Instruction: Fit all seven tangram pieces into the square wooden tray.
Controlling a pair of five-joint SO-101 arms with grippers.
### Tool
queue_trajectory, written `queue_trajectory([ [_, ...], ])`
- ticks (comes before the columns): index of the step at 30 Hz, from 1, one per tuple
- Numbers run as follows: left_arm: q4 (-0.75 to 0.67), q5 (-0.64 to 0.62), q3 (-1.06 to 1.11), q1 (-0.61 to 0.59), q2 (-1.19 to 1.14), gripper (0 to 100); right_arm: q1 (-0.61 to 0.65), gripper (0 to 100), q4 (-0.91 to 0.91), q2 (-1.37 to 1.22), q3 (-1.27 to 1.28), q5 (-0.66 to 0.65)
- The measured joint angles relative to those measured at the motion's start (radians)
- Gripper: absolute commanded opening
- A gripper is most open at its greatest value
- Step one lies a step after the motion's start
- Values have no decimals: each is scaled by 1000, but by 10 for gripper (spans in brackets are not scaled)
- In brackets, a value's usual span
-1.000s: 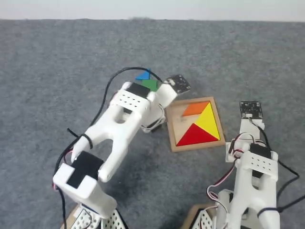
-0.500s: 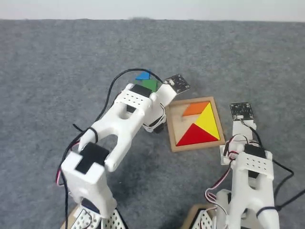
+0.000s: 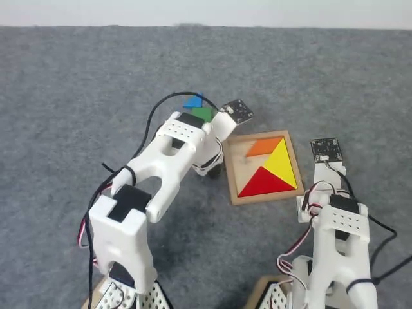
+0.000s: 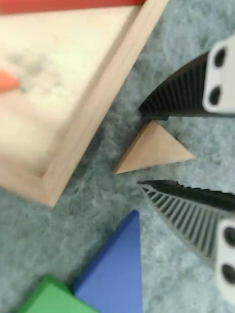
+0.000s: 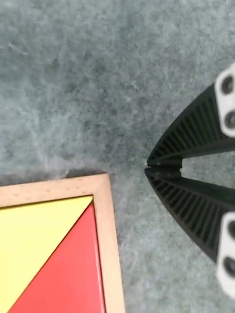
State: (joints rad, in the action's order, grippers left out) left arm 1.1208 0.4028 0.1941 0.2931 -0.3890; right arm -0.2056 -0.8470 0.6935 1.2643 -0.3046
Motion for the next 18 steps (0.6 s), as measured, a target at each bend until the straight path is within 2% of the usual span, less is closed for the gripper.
queue_trajectory([
  [7,110,2,-26,15,120,191,-2,9,0,0,0,-9],
  [13,78,-2,37,35,130,191,-2,9,0,0,0,-9],
  [18,2,0,44,48,26,191,-2,9,0,0,0,-9],
])
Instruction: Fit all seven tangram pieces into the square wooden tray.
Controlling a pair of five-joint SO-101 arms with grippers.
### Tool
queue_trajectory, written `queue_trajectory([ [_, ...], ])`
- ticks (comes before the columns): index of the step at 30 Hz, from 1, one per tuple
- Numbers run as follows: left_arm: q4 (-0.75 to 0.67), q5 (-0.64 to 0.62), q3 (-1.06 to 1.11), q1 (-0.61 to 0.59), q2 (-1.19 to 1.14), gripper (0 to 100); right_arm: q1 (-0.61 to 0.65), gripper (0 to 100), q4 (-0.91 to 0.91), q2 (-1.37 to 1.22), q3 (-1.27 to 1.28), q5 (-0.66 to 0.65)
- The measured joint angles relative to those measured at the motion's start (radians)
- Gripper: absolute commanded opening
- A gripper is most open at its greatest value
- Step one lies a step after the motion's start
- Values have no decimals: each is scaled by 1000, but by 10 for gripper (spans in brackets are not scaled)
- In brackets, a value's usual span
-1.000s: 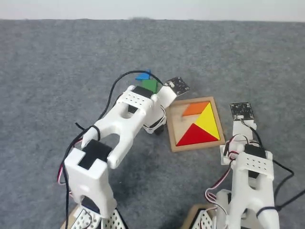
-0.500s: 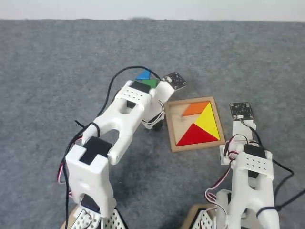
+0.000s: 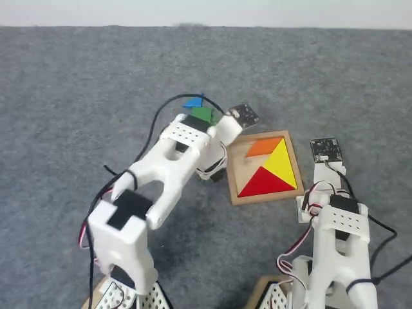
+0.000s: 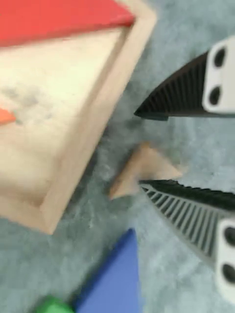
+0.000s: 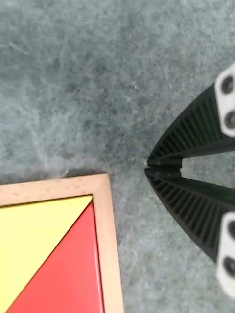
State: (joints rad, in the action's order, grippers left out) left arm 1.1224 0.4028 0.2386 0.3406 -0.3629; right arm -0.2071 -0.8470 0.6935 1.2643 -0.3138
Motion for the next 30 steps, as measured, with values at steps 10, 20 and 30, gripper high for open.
queue_trajectory([
  [10,25,-2,-61,-31,-60,161,0,9,0,0,0,0],
  [20,57,-2,-69,-29,-60,125,0,9,0,0,0,0],
  [30,180,-2,-87,-38,146,175,0,9,0,0,0,0],
])
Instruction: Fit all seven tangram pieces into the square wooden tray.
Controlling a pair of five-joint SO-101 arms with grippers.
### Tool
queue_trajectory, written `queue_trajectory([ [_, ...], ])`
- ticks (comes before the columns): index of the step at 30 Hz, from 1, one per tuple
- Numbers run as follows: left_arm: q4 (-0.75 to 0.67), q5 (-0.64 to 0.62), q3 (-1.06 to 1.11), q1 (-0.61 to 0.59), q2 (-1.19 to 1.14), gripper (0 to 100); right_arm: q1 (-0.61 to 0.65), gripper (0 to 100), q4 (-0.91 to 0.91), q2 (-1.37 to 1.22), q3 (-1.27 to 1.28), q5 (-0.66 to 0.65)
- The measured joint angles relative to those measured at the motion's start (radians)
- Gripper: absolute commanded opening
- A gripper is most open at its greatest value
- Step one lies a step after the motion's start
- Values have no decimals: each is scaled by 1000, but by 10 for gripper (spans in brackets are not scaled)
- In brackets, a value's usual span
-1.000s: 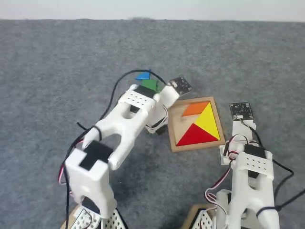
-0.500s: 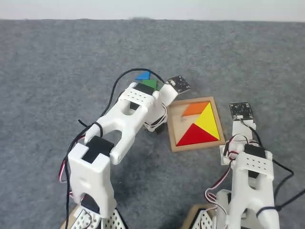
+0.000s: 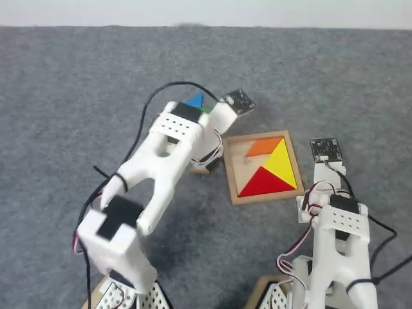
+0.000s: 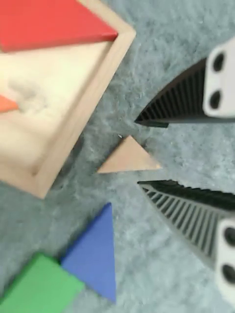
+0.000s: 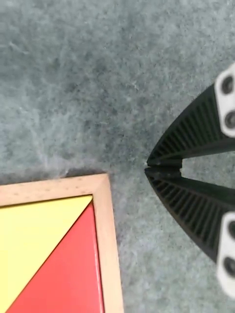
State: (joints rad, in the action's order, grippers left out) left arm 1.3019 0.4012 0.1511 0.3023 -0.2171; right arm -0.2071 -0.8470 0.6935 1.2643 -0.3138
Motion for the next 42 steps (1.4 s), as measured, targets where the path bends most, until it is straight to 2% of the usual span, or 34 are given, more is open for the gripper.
queue_trajectory([
  [4,-3,2,40,0,26,175,0,9,0,0,0,0],
  [7,-60,3,95,0,23,175,0,9,0,0,0,0],
  [16,-132,0,87,5,-143,175,0,9,0,0,0,0],
  [24,-129,6,69,6,-180,172,0,9,0,0,0,0],
  [30,-129,6,69,15,-180,91,0,9,0,0,0,0],
  [36,-126,6,68,15,-180,86,0,9,0,0,0,0],
  [42,-25,3,-52,8,-199,49,0,9,0,0,0,0],
])
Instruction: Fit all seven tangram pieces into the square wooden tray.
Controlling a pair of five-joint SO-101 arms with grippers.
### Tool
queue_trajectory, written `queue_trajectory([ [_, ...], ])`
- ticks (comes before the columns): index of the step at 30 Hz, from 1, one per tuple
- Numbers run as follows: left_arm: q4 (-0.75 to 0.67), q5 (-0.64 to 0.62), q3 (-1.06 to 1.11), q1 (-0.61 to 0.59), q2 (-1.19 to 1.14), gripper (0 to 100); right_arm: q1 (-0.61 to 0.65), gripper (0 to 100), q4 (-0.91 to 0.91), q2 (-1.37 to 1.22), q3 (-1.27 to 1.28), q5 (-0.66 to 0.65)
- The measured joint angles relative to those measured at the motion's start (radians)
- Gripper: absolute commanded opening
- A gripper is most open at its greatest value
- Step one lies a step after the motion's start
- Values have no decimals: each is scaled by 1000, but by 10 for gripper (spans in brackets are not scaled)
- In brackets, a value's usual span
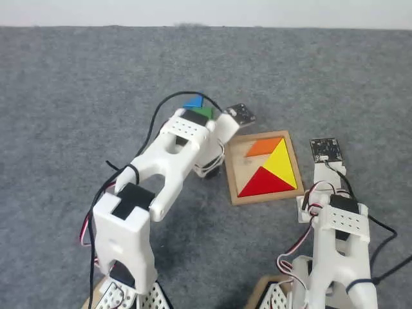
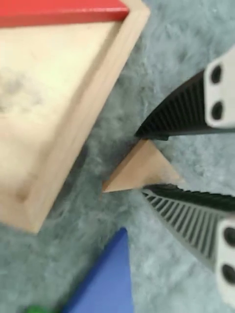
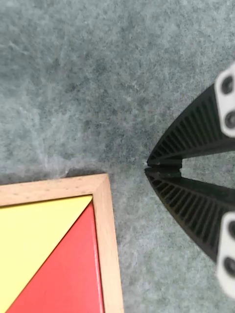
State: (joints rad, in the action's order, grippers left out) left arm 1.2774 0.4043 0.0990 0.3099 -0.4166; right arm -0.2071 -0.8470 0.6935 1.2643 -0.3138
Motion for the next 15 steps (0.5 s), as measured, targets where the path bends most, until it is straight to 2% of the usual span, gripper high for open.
queue_trajectory([
  [9,233,-2,-296,3,0,48,0,9,0,0,0,0],
  [15,275,-5,-373,97,-9,49,0,9,0,0,0,0],
])
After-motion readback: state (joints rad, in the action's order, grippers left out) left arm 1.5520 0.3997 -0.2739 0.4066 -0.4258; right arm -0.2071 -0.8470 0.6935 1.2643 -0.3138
